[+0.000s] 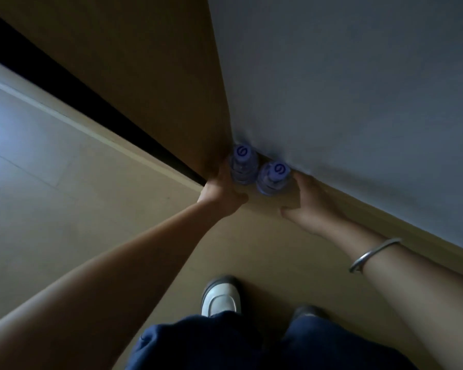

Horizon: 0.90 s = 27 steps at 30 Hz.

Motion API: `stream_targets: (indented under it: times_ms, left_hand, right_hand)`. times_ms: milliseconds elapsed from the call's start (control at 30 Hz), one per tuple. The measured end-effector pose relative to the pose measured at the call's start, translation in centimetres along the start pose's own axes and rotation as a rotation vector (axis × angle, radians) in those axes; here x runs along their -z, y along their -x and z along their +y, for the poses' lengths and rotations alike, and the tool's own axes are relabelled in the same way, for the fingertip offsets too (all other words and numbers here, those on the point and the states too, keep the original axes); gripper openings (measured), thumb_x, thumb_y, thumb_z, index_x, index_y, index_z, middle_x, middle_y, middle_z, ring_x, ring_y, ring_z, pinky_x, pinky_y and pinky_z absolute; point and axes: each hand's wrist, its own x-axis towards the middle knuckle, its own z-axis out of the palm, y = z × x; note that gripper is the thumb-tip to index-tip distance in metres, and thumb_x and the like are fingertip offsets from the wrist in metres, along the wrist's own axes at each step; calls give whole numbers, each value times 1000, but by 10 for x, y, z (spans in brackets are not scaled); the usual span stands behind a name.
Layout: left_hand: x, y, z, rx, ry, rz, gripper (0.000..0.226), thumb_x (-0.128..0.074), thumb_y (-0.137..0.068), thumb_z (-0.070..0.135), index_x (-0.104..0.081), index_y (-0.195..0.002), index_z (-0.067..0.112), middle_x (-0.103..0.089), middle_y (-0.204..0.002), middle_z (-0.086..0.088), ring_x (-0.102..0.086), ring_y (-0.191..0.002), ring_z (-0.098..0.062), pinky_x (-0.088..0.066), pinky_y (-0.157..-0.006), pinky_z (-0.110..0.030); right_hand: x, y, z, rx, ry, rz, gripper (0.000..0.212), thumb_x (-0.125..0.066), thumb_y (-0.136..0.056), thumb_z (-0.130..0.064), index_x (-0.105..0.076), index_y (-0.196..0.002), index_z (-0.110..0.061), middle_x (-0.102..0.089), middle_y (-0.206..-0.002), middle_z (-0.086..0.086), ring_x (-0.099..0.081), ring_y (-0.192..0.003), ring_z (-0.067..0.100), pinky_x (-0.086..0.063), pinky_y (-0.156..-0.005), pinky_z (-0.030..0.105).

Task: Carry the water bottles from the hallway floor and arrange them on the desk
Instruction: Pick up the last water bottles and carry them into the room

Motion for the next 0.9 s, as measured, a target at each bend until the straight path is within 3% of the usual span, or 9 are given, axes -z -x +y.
stream_targets:
  times_ms: [133, 200, 267, 400, 500, 567, 700, 800, 900]
  left_hand:
    - [-18, -24, -11, -100, 113, 115, 98, -75, -71, 15, -15, -148, 25, -38, -145, -4, -44, -127, -23, -38, -93, -21]
    - [-23, -40, -11, -164, 125, 177, 88, -78, -68, 16, -30, -141, 17, -43, -138, -5, -45, -126, -24, -38, -98, -24]
    - [-23, -53, -10, -221, 137, 220, 71, -83, -64, 24, -47, -124, 16, -52, -121, 2, -52, -116, -20, -37, -87, -17]
    - [-25, -75, -12, -222, 153, 243, 65, -88, -57, 26, -55, -111, 16, -57, -106, 7, -55, -100, -8, -33, -76, -6]
    - [-25, -81, -10, -207, 156, 235, 62, -87, -56, 25, -52, -106, 18, -60, -107, 4, -57, -101, -10, -39, -81, -15]
    - [-25, -78, -9, -217, 106, 269, 58, -87, -54, 30, -50, -97, 23, -60, -97, 8, -58, -91, -9, -40, -74, -17]
    - [-19, -64, -6, -227, 65, 245, 62, -88, -55, 31, -55, -106, 21, -66, -97, 3, -65, -92, -18, -46, -71, -22]
    - [-11, -39, -4, -191, -25, 180, 62, -84, -60, 32, -54, -113, 21, -67, -101, -1, -63, -92, -20, -44, -71, -22]
    - [8, 8, 6, -119, -113, 157, 47, -77, -61, 38, -57, -102, 25, -62, -86, 5, -63, -84, -18, -42, -64, -22]
  right_hand:
    - [-9, -30, 13, 60, 100, 3, 98, -81, -68, -18, -22, -146, -12, -37, -142, 16, -40, -129, 30, -32, -98, 25]
    - [-12, -42, 15, 86, 107, -7, 106, -85, -64, -18, -20, -147, -12, -36, -140, 17, -42, -127, 32, -34, -99, 29]
    - [-16, -53, 16, 123, 107, -19, 107, -86, -62, -18, -21, -146, -12, -34, -141, 16, -39, -129, 32, -33, -103, 33]
    - [-20, -62, 15, 162, 54, 14, 84, -80, -69, -29, -33, -139, -19, -39, -136, 7, -44, -121, 25, -41, -100, 36]
    - [-23, -63, 13, 167, -69, 41, 74, -82, -66, -14, -43, -128, -7, -49, -127, 14, -50, -116, 30, -44, -95, 40]
    - [-27, -62, 13, 162, -165, 92, 67, -84, -57, 0, -50, -115, 2, -57, -116, 22, -55, -109, 38, -45, -92, 46]
    - [-26, -52, 12, 166, -187, 223, 57, -84, -53, 5, -57, -104, 5, -62, -103, 24, -60, -96, 38, -42, -80, 35]
    - [-16, -31, 6, 148, -173, 183, 56, -83, -57, 4, -56, -107, 4, -61, -105, 25, -59, -99, 37, -45, -84, 41]
    - [8, 1, -16, 148, -85, 38, 44, -77, -70, -5, -54, -107, -8, -55, -107, 11, -53, -95, 24, -45, -84, 36]
